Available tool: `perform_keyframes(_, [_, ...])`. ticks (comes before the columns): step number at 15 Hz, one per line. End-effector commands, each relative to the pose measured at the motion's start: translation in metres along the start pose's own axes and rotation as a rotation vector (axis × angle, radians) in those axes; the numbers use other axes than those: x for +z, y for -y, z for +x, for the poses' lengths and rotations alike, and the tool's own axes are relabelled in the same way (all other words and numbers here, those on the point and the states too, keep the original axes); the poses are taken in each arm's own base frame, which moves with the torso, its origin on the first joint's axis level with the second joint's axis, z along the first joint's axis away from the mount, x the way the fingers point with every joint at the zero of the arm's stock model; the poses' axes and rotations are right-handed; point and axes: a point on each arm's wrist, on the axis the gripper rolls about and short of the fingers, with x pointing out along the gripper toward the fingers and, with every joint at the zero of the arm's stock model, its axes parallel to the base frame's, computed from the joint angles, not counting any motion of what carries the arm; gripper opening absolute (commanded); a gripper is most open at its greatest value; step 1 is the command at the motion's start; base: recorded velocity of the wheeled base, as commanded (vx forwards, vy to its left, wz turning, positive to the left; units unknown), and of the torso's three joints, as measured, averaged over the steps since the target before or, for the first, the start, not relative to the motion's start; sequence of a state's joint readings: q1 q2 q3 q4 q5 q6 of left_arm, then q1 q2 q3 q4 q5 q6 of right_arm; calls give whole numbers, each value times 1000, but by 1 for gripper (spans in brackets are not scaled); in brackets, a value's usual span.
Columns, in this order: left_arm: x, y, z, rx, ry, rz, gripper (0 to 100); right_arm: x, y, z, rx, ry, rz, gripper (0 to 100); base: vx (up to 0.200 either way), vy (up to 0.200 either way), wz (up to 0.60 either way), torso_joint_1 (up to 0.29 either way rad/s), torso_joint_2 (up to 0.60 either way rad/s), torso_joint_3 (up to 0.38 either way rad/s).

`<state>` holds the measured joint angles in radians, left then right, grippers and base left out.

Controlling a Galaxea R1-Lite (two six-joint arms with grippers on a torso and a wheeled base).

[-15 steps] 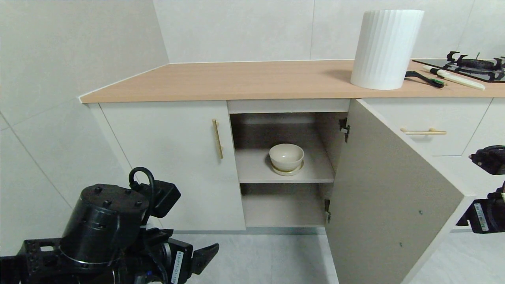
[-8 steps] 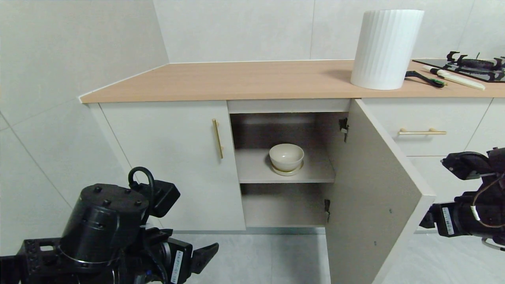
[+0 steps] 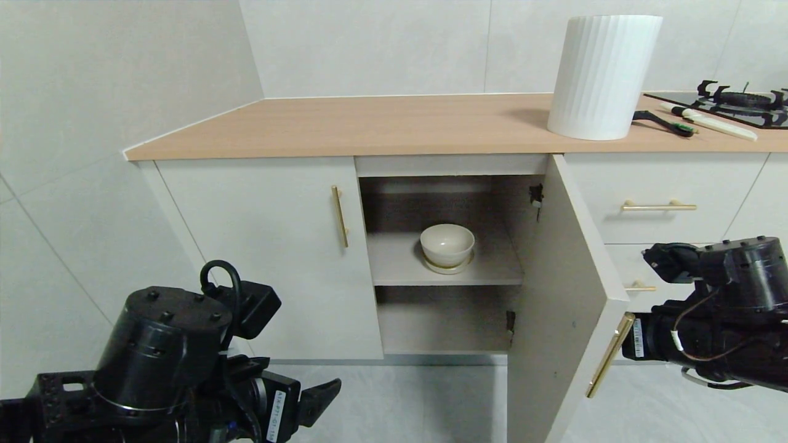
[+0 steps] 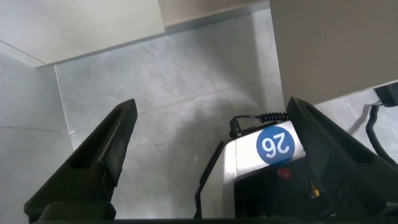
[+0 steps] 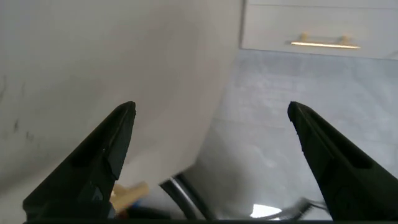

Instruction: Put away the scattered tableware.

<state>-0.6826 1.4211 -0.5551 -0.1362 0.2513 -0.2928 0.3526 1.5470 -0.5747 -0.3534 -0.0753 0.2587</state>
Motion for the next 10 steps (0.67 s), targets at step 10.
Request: perform_keyframes(10, [4, -1, -7, -9, 32, -3, 100, 14, -28, 65, 76, 56, 3, 100, 0, 0, 0, 0, 0, 0])
